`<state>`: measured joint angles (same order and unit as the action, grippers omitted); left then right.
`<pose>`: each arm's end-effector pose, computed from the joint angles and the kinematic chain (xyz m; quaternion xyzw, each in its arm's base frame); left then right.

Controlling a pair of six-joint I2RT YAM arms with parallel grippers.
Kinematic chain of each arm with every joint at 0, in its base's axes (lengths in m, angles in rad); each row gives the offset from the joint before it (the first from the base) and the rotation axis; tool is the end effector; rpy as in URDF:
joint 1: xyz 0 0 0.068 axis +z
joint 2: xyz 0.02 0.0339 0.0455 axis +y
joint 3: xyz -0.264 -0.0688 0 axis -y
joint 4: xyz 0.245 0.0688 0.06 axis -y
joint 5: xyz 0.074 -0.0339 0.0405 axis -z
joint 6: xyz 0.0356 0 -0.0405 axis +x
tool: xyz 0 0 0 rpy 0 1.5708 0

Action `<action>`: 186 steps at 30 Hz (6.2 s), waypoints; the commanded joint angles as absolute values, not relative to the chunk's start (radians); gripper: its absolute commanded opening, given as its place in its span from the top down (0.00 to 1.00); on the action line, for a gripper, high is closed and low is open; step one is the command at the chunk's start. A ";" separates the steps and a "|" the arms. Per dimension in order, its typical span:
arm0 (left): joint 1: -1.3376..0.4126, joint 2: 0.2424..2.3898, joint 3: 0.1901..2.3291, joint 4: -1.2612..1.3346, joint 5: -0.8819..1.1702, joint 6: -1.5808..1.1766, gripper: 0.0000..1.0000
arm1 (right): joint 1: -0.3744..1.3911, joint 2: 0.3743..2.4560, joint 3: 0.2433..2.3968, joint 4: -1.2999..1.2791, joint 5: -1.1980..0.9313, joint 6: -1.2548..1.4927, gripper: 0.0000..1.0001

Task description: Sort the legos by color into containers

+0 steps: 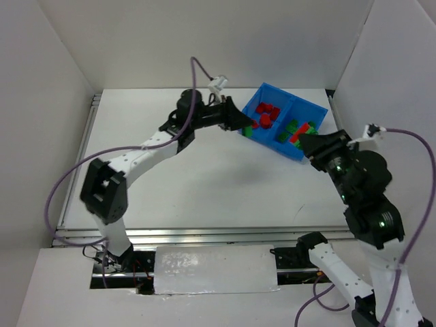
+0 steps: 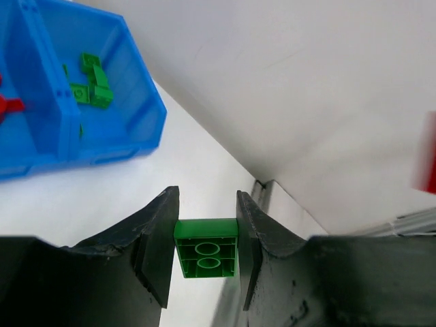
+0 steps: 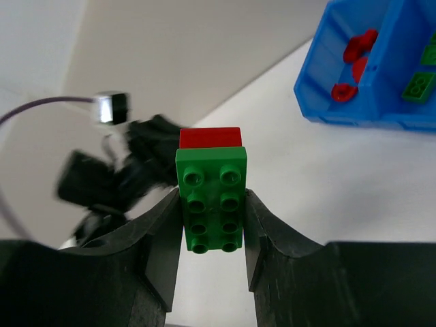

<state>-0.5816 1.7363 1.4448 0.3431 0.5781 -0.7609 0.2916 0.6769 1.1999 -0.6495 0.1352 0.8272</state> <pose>0.3395 -0.2465 0.3663 0.1468 0.6759 -0.5860 0.4222 0.1018 0.0256 0.4394 0.2412 0.7102 0.3070 0.5859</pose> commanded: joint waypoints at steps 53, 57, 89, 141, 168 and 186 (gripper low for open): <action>-0.740 2.005 1.786 0.556 0.134 -0.475 0.00 | 0.290 0.495 1.075 -0.703 -0.233 0.660 1.00; -0.718 1.702 1.625 0.227 0.242 -0.368 0.01 | 0.282 0.576 0.976 -0.389 -0.470 0.725 1.00; -0.546 1.080 1.095 0.307 0.842 -0.790 0.01 | 0.468 0.916 0.885 0.333 -0.966 0.713 1.00; -0.400 1.158 0.997 0.754 0.973 -0.970 1.00 | 0.384 1.005 0.930 0.332 -0.947 0.655 1.00; -0.388 1.164 1.219 -0.046 0.739 -0.529 1.00 | -0.087 1.874 1.764 -0.707 0.164 0.549 0.19; -0.528 2.058 1.862 0.158 0.408 -0.503 1.00 | -0.051 1.047 1.231 -0.709 -0.143 0.649 0.00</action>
